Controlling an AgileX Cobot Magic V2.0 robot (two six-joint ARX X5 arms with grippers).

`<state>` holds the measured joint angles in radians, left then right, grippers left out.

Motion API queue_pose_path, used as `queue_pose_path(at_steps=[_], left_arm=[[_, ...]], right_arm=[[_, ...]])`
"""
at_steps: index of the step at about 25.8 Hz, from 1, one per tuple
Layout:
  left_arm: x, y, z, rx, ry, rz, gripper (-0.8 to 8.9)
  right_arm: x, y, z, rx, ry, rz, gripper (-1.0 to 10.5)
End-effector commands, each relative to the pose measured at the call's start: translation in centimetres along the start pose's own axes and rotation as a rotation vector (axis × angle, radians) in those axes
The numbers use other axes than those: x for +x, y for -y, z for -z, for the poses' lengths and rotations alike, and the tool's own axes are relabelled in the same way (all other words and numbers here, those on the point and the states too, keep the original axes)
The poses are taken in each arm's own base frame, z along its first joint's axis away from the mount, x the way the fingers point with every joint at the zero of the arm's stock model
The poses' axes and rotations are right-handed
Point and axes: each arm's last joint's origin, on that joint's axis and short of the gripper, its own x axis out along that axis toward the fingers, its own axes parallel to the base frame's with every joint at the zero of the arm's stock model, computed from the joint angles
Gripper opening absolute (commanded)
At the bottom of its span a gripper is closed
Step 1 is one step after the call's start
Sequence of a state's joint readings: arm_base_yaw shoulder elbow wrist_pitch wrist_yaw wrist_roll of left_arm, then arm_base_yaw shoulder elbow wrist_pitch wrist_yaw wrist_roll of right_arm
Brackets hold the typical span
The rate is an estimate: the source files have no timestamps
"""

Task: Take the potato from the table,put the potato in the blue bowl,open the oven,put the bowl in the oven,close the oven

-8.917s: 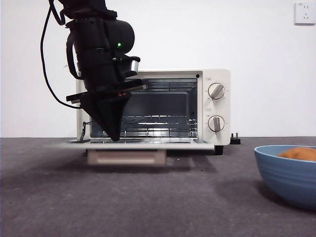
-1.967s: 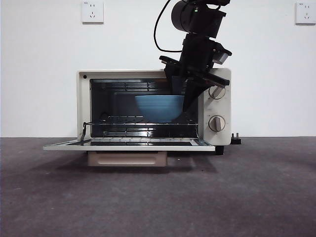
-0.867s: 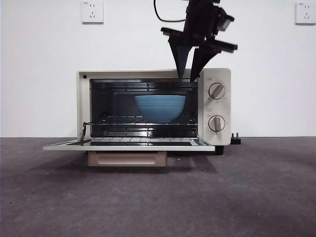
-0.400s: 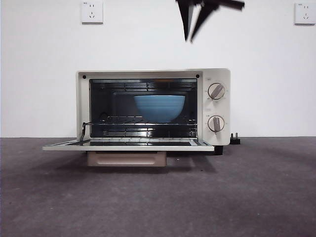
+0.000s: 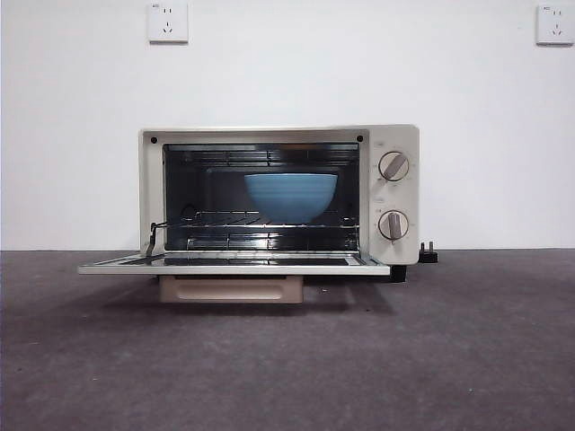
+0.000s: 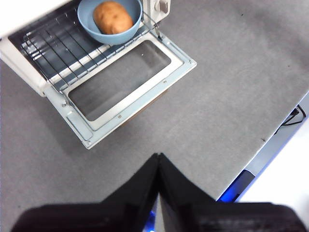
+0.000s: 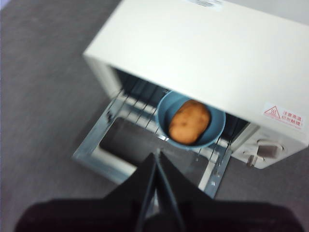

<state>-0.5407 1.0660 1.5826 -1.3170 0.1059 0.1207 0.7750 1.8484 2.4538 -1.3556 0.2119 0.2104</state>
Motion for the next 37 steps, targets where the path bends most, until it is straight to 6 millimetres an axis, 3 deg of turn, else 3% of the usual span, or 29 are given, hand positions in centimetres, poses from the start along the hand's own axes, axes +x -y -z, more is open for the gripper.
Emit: queue_pose_path(at_steps=[1, 7, 12, 16, 19, 22, 28, 32, 37], left_arm=[[0.5, -0.2, -0.2, -0.054, -0.013, -0.013, -0.05], [1.1, -1.2, -0.9, -0.157, 0.018, -0.061, -0.06], [2.6, -1.6, -1.0, -0.193, 0.036, -0.028, -0.06], [6.2, -2.5, 0.5, -0.247, -0.027, -0.037, -0.07], [11.4, -3.4, 3.4, -0.339, -0.094, 0.043, -0.07], [15.8, -5.1, 6.2, -0.469, -0.144, 0.138, -0.08], [21.3, -9.3, 10.8, -0.719, -0.234, 0.269, -0.08], [23.8, -12.5, 12.7, -0.854, -0.239, 0.258, -0.08], [26.1, -14.5, 14.4, -0.938, -0.26, 0.243, -0.08]], right_arm=[[-1.8, -0.3, 2.3, -0.076, -0.062, -0.011, -0.1], [-4.9, 1.4, 9.0, -0.144, -0.158, 0.062, -0.1], [-7.1, 3.6, 15.0, -0.073, -0.063, 0.036, -0.1], [-8.9, 5.4, 19.8, -0.017, 0.041, 0.005, -0.1], [-10.3, 6.9, 24.3, -0.001, 0.064, -0.051, -0.1], [-11.7, 8.0, 27.0, 0.03, 0.081, -0.067, -0.1], [-12.6, 8.7, 28.3, 0.074, 0.066, -0.021, -0.1], [-12.6, 8.6, 27.6, 0.116, 0.139, -0.029, -0.1], [-12.7, 8.5, 27.2, 0.163, 0.181, -0.045, -0.1]])
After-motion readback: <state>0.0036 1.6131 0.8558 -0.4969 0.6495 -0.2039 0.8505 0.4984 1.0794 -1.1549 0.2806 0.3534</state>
